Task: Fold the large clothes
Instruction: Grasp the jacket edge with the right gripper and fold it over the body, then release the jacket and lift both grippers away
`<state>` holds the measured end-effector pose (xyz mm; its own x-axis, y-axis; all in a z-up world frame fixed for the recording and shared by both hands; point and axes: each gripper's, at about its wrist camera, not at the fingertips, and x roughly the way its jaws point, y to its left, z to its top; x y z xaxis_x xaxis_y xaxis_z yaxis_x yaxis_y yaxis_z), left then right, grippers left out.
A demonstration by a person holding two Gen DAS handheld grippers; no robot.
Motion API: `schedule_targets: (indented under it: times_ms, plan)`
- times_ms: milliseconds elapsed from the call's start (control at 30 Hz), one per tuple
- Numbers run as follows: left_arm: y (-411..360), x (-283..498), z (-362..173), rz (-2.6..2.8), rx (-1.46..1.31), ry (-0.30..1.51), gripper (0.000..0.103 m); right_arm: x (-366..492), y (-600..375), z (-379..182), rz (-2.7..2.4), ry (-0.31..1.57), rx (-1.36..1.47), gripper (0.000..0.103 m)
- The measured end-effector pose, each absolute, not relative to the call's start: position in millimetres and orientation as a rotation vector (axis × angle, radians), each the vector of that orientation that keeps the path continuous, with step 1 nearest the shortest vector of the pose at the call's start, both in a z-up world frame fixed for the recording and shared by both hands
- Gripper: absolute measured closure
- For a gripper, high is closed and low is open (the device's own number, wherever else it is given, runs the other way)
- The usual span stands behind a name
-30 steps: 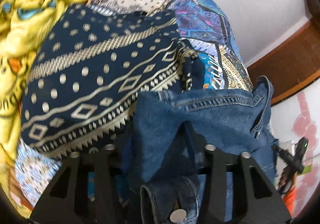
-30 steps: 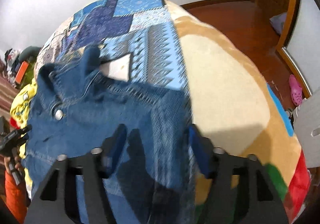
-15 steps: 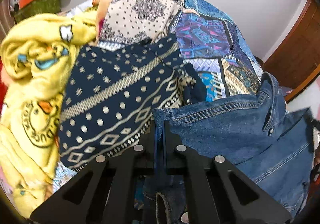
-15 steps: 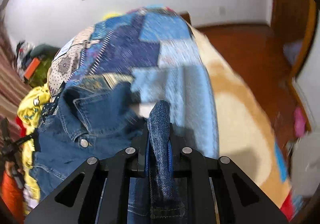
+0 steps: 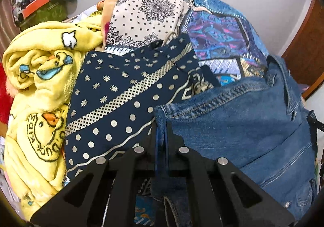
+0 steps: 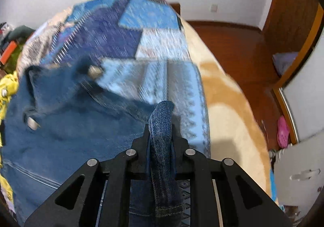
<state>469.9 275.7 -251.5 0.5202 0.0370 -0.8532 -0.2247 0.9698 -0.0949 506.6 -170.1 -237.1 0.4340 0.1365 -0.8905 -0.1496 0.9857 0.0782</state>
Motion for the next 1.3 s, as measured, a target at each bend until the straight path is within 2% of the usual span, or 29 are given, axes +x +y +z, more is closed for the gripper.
schedule_targets:
  times_ms: [133,167,400,467,533,567,600,633,700,767,833,967,1300]
  plan:
    - [268,466,-249,0.175,-0.164,1.032,0.099,494,-182,-234,0.165,1.127,0.030,0.075]
    - [266,464,-246,0.176,-0.161,1.038,0.098,491,-185,-229,0.158,1.134,0.045,0.070]
    - [249,434,-202,0.132,-0.154,1.004,0.098,455,-194,-171,0.214,1.044,0.095,0.069]
    - [243,421,-184,0.108,-0.156,0.976,0.097,441,-194,-151,0.229,1.001,0.085,0.064]
    - [237,406,-167,0.092,-0.158,0.949,0.083,424,-191,-129,0.243,0.948,0.065,0.050]
    - [234,396,-156,0.084,-0.158,0.929,0.076,416,-190,-121,0.251,0.921,0.053,0.039]
    - [230,385,-146,0.073,-0.155,0.906,0.059,402,-188,-109,0.258,0.883,0.034,0.028]
    - [225,376,-138,0.061,-0.151,0.887,0.043,392,-187,-101,0.261,0.860,0.021,0.022]
    - [218,357,-124,0.049,-0.142,0.855,0.028,371,-185,-88,0.263,0.814,-0.004,0.006]
    - [209,334,-113,0.047,-0.135,0.825,0.017,354,-183,-81,0.280,0.784,-0.023,0.000]
    - [205,318,-109,0.059,-0.147,0.809,0.007,339,-180,-83,0.295,0.782,-0.049,0.000]
    - [201,290,-125,0.077,-0.192,0.854,0.006,312,-182,-107,0.284,0.838,-0.038,0.000]
    - [201,221,-210,0.085,-0.330,1.063,0.006,249,-203,-173,0.261,1.023,0.052,0.000]
